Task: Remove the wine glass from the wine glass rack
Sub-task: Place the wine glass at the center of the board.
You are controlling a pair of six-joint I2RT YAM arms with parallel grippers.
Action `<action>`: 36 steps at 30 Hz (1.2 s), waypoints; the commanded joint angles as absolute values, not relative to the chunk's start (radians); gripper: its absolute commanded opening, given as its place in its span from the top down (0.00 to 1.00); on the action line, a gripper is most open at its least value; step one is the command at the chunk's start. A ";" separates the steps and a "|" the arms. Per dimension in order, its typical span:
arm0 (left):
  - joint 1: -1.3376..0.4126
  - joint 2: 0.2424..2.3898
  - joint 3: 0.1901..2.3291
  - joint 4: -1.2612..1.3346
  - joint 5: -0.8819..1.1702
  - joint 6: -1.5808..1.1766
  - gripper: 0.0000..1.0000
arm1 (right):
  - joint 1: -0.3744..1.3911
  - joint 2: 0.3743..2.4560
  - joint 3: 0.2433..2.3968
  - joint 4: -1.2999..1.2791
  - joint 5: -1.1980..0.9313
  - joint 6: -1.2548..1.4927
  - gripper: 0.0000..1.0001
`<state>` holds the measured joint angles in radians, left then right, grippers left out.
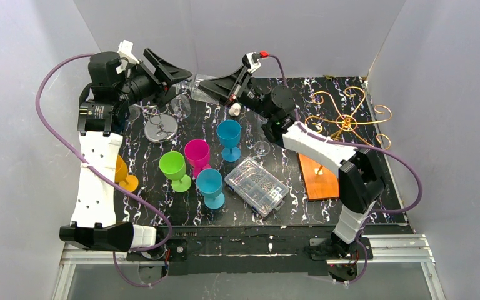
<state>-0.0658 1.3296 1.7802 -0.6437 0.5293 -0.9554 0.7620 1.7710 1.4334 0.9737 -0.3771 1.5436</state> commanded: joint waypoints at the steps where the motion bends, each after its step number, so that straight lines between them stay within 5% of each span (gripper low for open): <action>1: -0.080 1.292 1.799 -0.627 0.586 -0.932 0.27 | 0.773 1.704 1.490 0.926 -0.387 1.466 0.99; 9: -0.080 1.278 1.789 -0.664 0.566 -0.878 0.11 | 0.770 1.618 1.507 0.649 -0.366 1.295 0.99; 16: -0.081 1.262 1.771 -0.680 0.554 -0.838 0.05 | 0.765 1.579 1.566 0.416 -0.332 1.177 0.99; 36: -0.159 1.273 1.793 -0.822 0.406 -0.663 0.02 | 0.753 1.675 2.027 -0.303 -0.154 0.736 0.99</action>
<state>-0.1345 1.2854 1.7737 -0.7654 0.4664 -0.7338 0.7628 1.6447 1.8774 -0.1936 -0.2291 0.8642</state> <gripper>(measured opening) 0.981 0.282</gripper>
